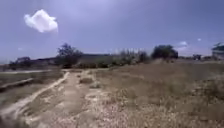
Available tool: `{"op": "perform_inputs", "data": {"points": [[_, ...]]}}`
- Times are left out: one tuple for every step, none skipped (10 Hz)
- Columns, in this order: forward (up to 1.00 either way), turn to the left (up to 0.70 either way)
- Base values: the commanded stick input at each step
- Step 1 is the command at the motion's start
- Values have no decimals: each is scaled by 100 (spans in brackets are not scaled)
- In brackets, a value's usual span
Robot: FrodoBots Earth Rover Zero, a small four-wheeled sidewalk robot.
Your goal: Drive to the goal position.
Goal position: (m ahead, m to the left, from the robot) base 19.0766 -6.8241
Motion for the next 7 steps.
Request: {"op": "perform_inputs", "data": {"points": [[70,15],[70,20],[70,24],[70,27],[70,27],[70,27],[70,27]]}}
